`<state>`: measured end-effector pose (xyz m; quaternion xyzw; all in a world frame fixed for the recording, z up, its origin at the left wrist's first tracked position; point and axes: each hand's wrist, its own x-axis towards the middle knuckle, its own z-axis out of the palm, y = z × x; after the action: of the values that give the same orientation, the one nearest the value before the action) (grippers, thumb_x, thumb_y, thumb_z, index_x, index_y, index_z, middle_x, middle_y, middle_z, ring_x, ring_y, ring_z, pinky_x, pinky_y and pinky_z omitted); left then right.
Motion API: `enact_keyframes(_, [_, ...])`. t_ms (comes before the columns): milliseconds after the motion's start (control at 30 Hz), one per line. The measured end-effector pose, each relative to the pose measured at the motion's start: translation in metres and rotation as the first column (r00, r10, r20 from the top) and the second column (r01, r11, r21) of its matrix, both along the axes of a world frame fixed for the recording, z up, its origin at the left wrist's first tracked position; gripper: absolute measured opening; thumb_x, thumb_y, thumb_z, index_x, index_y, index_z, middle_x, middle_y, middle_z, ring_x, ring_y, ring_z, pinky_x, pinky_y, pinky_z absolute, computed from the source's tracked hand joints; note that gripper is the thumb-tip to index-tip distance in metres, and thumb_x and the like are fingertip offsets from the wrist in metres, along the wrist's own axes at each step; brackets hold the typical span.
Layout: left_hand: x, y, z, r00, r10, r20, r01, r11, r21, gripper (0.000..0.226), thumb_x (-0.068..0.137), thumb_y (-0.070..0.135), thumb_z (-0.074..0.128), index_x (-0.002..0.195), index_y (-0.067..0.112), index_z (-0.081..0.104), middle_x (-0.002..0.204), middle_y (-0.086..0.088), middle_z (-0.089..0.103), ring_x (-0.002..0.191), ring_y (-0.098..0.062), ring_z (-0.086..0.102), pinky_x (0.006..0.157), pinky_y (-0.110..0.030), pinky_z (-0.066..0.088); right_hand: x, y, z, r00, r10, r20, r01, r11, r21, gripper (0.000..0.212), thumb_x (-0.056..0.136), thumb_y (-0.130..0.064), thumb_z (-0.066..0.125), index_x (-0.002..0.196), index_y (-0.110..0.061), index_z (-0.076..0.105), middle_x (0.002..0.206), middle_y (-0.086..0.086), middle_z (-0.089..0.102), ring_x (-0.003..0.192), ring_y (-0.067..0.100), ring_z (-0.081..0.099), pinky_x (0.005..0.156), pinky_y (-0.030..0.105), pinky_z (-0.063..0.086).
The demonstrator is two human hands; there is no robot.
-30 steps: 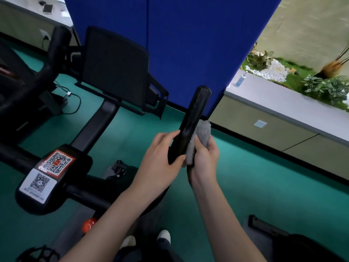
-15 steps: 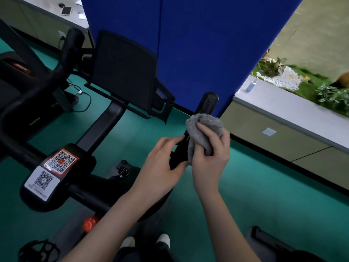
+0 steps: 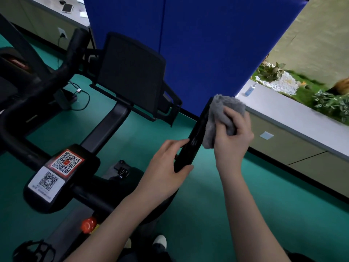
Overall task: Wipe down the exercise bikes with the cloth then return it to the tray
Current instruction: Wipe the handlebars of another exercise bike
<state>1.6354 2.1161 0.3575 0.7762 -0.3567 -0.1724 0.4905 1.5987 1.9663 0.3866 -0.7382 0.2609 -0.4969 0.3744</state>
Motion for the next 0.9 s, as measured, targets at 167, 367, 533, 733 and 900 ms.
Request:
enact_keyframes(167, [0.001,0.001,-0.001,1.0,-0.01,-0.002,0.01,1.0,0.003,0.057,0.084,0.027,0.068,0.135,0.031,0.043,0.118,0.017,0.043,0.104,0.015,0.036,0.08,0.006,0.027,0.002,-0.012,0.016,0.999,0.009,-0.032,-0.009,1.0,0.008,0.015,0.082,0.0,0.066,0.096,-0.003,0.07,0.092,0.013,0.066,0.084,0.01,0.059,0.078,0.018,0.045])
enact_keyframes(367, [0.004,-0.001,0.002,1.0,-0.018,0.008,0.018,1.0,-0.008,0.054,0.081,0.019,0.071,0.13,0.022,0.049,0.117,0.007,0.048,0.093,0.003,0.044,0.079,0.005,0.029,-0.009,0.012,0.007,0.912,0.245,-0.328,-0.325,0.921,-0.215,0.022,0.074,0.003,0.069,0.091,-0.011,0.075,0.088,-0.007,0.065,0.085,0.011,0.062,0.081,0.01,0.043])
enact_keyframes(533, [0.004,0.0,0.002,1.0,-0.023,-0.002,0.023,0.999,-0.044,0.053,0.081,0.016,0.071,0.13,0.018,0.051,0.116,0.003,0.05,0.094,0.005,0.042,0.079,0.005,0.029,-0.01,0.018,0.0,0.93,0.192,-0.313,-0.26,0.947,-0.191,0.02,0.076,0.001,0.071,0.091,-0.011,0.073,0.088,-0.001,0.067,0.085,0.01,0.062,0.079,0.008,0.041])
enact_keyframes(733, [0.004,0.001,0.001,1.0,-0.03,-0.001,0.03,0.999,-0.035,0.057,0.082,0.021,0.07,0.135,0.022,0.047,0.119,0.007,0.047,0.094,0.005,0.042,0.079,0.005,0.03,-0.004,0.013,0.007,0.979,0.088,-0.185,-0.121,0.977,-0.174,0.013,0.079,0.001,0.069,0.091,-0.005,0.07,0.087,0.008,0.062,0.082,0.007,0.054,0.077,0.01,0.039])
enact_keyframes(900, [0.004,0.001,-0.001,1.0,-0.027,0.001,0.027,0.999,-0.027,0.058,0.084,0.025,0.069,0.136,0.027,0.045,0.117,0.013,0.045,0.095,0.011,0.042,0.081,0.006,0.027,0.009,-0.005,0.027,0.995,0.017,-0.095,-0.023,0.998,-0.056,0.021,0.081,-0.003,0.066,0.098,-0.015,0.062,0.098,0.0,0.06,0.091,0.006,0.055,0.085,0.026,0.048])
